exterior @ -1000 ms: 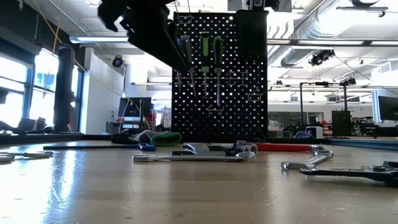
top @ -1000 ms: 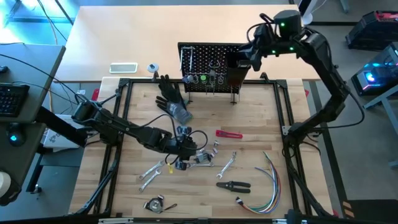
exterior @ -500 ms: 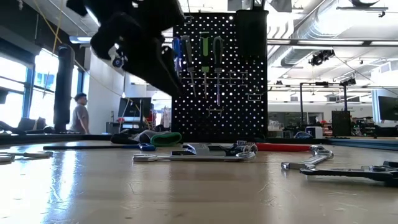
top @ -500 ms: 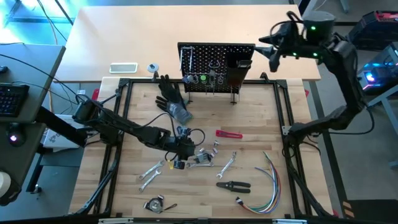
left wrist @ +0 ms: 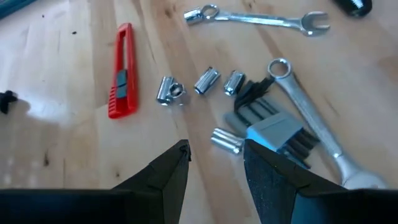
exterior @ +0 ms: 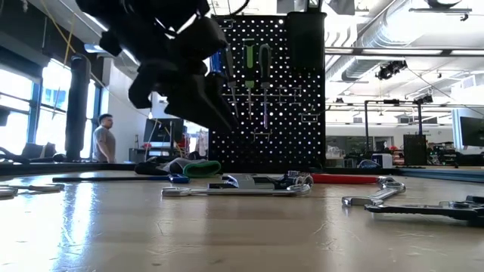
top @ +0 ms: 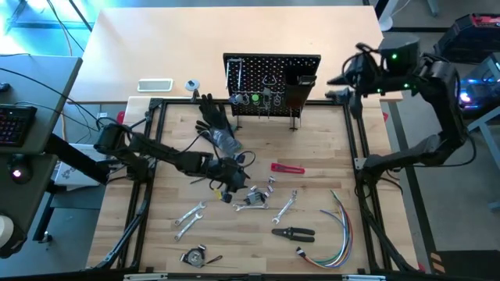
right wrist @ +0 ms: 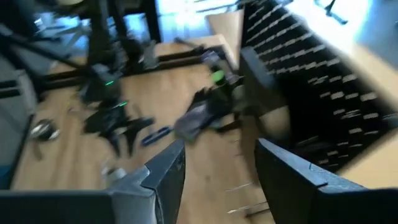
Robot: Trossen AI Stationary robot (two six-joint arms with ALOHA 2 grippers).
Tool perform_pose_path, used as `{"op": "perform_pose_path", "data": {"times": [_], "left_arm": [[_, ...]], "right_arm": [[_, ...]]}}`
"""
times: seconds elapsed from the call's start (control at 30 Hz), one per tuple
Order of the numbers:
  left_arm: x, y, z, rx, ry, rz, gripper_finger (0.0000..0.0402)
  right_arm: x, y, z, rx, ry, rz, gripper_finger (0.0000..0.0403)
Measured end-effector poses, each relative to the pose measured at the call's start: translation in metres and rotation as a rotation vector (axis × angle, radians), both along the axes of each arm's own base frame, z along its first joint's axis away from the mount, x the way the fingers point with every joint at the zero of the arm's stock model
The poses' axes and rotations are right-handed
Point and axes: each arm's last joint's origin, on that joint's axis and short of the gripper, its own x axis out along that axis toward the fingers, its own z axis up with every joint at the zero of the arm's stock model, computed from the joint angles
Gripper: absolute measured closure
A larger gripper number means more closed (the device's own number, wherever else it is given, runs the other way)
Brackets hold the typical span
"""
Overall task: Hang tools onto peg board
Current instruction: Put the silver socket into the black bin on the pegboard
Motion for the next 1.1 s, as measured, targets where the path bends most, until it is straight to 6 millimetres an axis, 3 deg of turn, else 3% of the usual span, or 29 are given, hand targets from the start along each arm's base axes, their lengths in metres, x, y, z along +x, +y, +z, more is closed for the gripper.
{"op": "perform_pose_path", "data": {"times": [0.53,0.77,1.1], "left_arm": [[0.037,0.015,-0.03,0.098,0.2,-0.18,0.0254],[0.049,0.022,-0.019,0.085,0.197,-0.26,0.0254],[0.05,0.025,-0.016,0.085,0.217,-0.286,0.0236]], "right_arm": [[0.044,0.03,-0.016,0.101,0.115,0.224,0.0217],[0.061,0.035,-0.024,0.075,0.179,0.197,0.0217],[0.071,0.044,-0.028,0.055,0.202,0.227,0.0217]]}}
